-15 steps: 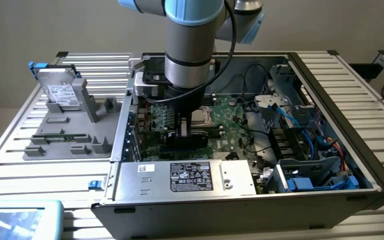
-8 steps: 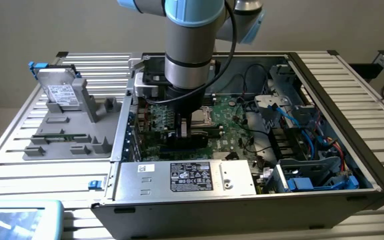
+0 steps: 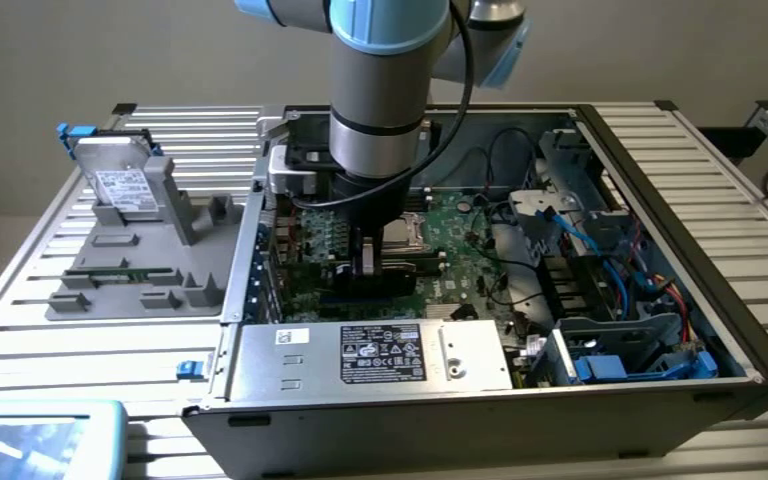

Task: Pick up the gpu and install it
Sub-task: 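Insert the gpu into the slot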

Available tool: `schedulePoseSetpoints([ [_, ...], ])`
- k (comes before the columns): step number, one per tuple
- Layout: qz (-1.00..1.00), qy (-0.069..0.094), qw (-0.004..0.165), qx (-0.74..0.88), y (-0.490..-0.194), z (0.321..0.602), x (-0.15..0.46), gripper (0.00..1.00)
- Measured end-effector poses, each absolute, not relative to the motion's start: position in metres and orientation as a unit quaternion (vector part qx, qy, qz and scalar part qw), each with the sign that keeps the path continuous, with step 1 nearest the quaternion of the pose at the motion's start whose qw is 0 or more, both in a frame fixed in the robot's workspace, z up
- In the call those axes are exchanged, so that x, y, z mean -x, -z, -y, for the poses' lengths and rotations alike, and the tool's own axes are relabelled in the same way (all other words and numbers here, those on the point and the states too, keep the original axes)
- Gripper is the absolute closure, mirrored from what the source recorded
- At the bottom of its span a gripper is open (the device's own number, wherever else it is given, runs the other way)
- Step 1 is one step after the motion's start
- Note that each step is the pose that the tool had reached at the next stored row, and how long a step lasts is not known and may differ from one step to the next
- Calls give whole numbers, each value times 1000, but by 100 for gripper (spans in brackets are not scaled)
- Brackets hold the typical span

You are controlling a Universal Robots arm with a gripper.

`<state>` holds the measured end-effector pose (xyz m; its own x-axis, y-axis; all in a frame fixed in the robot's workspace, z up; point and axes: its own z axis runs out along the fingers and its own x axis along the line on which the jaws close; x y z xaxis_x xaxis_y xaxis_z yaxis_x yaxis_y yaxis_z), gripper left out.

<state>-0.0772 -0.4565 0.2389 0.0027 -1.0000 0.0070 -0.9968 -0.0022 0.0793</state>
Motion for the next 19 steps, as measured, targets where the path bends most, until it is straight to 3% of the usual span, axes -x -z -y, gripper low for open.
schedulePoseSetpoints([
  [19,701,25,30,-713,-239,457,79,71],
])
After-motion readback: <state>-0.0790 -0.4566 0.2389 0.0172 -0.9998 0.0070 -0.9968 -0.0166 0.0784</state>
